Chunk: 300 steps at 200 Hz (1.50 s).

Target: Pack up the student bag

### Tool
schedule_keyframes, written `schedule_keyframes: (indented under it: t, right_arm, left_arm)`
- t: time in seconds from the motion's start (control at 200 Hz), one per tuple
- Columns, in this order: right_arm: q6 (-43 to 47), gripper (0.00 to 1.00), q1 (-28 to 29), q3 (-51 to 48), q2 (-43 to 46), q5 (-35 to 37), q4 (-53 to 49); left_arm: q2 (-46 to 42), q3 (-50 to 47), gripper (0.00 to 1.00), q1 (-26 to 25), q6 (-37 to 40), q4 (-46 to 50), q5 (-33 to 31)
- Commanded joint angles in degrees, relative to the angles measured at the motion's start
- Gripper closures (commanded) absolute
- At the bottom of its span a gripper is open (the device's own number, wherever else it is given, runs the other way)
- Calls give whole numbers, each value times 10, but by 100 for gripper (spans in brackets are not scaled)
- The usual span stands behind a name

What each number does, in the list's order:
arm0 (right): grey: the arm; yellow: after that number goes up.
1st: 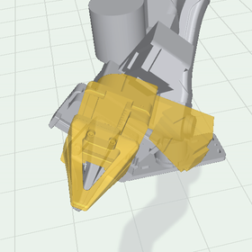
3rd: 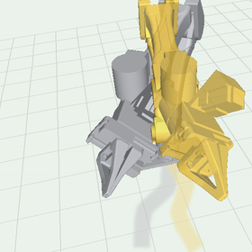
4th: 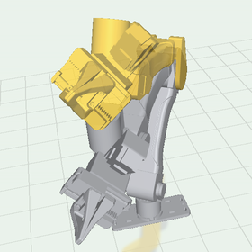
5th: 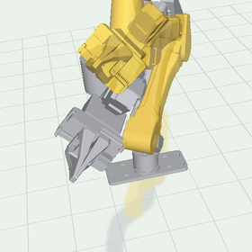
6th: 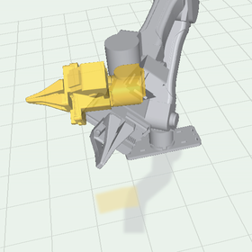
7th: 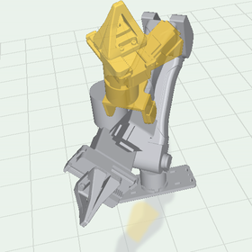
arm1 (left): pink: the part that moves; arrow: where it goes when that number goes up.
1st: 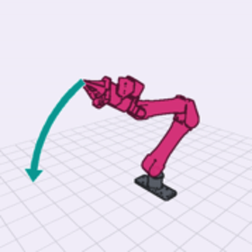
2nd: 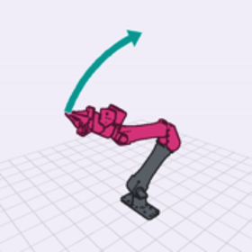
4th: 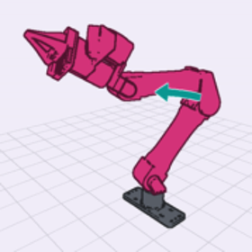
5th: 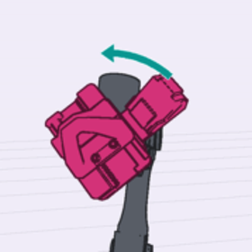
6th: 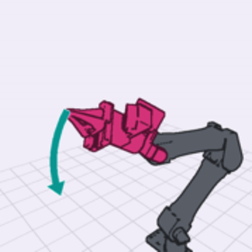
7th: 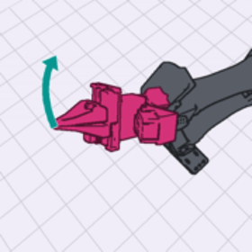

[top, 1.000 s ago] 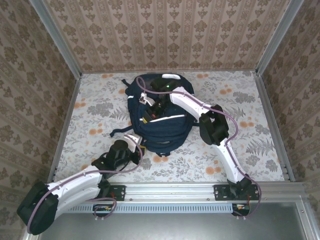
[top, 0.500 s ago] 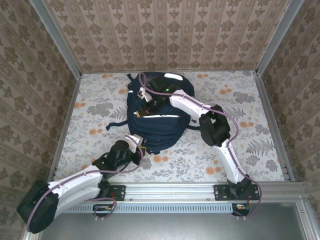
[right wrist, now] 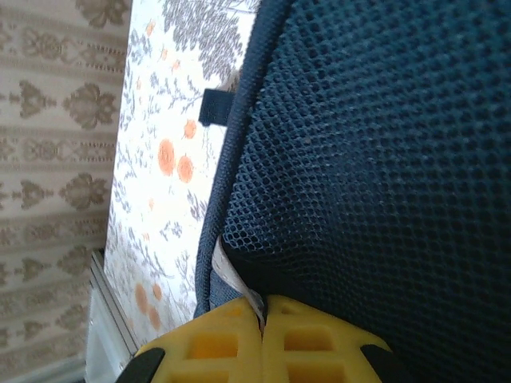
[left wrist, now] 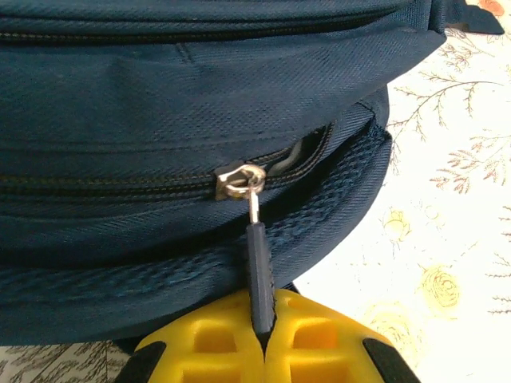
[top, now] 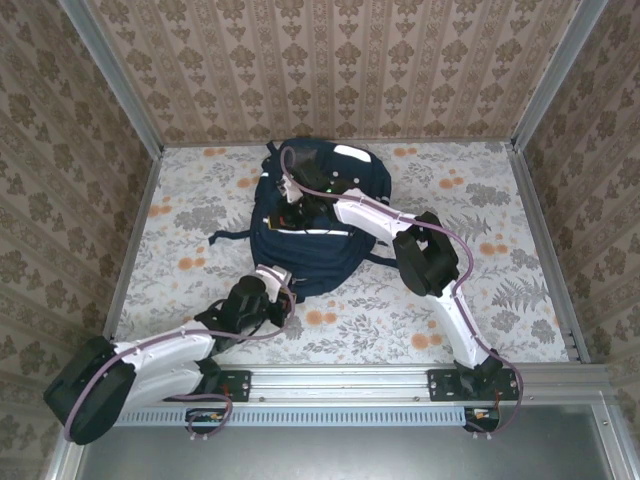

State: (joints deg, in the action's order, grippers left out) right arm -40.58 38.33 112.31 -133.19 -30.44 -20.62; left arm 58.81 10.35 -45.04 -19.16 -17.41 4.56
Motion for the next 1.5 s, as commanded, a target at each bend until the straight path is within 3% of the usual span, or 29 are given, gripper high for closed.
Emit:
schedule_keyframes:
  t: [0.0, 0.115, 0.215, 0.415, 0.53, 0.67, 0.9, 1.095, 1.365, 1.495]
  right_arm:
    - [-120, 100, -10, -28, 26, 96, 117]
    - [-145, 100, -10, -37, 24, 98, 154]
    - [-102, 100, -12, -18, 20, 65, 135]
    - [19, 63, -24, -9, 32, -21, 59]
    - [104, 51, -33, 15, 24, -65, -26]
    - [195, 45, -47, 33, 18, -79, -134]
    - [261, 44, -90, -57, 63, -103, -156]
    - [247, 44, -115, -198, 147, -142, -39]
    - [343, 50, -122, -205, 158, -69, -130]
    - [376, 60, -122, -229, 163, -112, -123]
  left_arm:
    - [23, 24, 100, -9, 0, -43, 30]
    - [48, 38, 100, -8, 2, -51, 31]
    - [61, 43, 100, -7, 1, -51, 31]
    - [61, 32, 100, 2, -1, -53, 23]
    - [56, 29, 100, 8, 0, -57, 31]
    - [54, 30, 100, 9, 4, -57, 36]
    - [53, 27, 100, 10, 4, -58, 38]
    - [60, 27, 100, 11, 6, -64, 40]
    - [61, 26, 100, 12, 5, -69, 43]
    - [57, 26, 100, 12, 6, -67, 44]
